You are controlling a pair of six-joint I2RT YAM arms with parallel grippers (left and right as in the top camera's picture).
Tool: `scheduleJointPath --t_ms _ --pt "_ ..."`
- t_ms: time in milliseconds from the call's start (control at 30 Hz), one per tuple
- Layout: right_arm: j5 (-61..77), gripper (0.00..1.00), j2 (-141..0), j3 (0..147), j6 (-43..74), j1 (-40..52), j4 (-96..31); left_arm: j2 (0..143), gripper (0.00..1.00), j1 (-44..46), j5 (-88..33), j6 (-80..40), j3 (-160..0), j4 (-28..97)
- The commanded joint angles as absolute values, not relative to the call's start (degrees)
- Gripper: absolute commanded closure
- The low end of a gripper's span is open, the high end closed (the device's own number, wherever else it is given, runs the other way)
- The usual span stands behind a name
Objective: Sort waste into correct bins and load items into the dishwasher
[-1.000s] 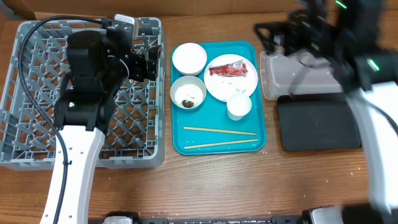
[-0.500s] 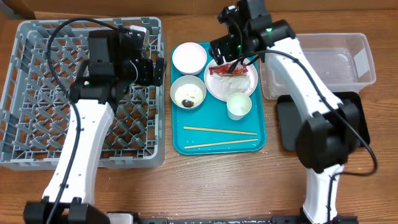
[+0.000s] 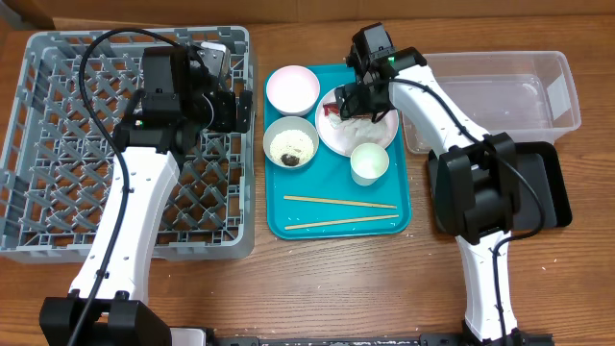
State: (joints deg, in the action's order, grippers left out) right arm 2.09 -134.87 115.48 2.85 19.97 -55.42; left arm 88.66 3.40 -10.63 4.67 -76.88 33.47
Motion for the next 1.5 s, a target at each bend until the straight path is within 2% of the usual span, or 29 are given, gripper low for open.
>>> scheduleJointPath --t_ms 0,133,267,333,367,467,500,700,833,1067,1300,1467 --pt "1.4 0.13 -136.3 115.7 6.1 19.9 -56.8 88.7 0.00 3.4 -10.0 5.2 -78.0 33.4" --pt "1.6 0.16 -137.5 114.9 6.3 19.9 -57.7 88.7 0.00 3.4 -10.0 5.2 -78.0 33.4" --pt "1.8 0.24 -138.7 113.7 6.3 19.9 -57.7 88.7 0.00 3.4 -10.0 5.2 -78.0 33.4" --pt "1.8 0.38 -138.7 113.6 6.3 19.9 -57.6 88.7 0.00 3.4 -10.0 5.2 -78.0 33.4" --pt "1.8 0.49 -138.7 113.6 6.3 19.9 -57.5 88.7 0.00 3.4 -10.0 5.2 -78.0 33.4" --pt "1.8 0.93 -138.7 113.6 6.3 19.9 -57.5 88.7 0.00 3.4 -10.0 5.2 -78.0 33.4" --pt "2.0 0.96 -138.7 113.8 6.3 19.9 -57.7 88.7 0.00 3.4 -10.0 5.2 -78.0 33.4" --pt "6.2 0.96 -136.1 119.5 6.3 19.9 -64.2 88.7 0.00 3.4 -10.0 5.2 -78.0 33.4" --pt "9.1 0.96 -132.7 127.9 6.2 19.9 -73.0 88.7 0.00 3.4 -10.0 5.2 -78.0 33.4" --pt "7.0 0.96 -127.0 139.4 6.1 18.8 -86.1 88.7 0.00 3.4 -10.0 5.2 -78.0 33.4" --pt "-5.3 0.96 -124.4 138.7 17.0 9.2 -86.0 88.7 0.00 3.4 -10.0 5.2 -78.0 33.4" --pt "-3.0 0.96 -125.2 130.9 20.4 2.7 -78.7 88.7 0.00 3.4 -10.0 5.2 -78.0 33.4"
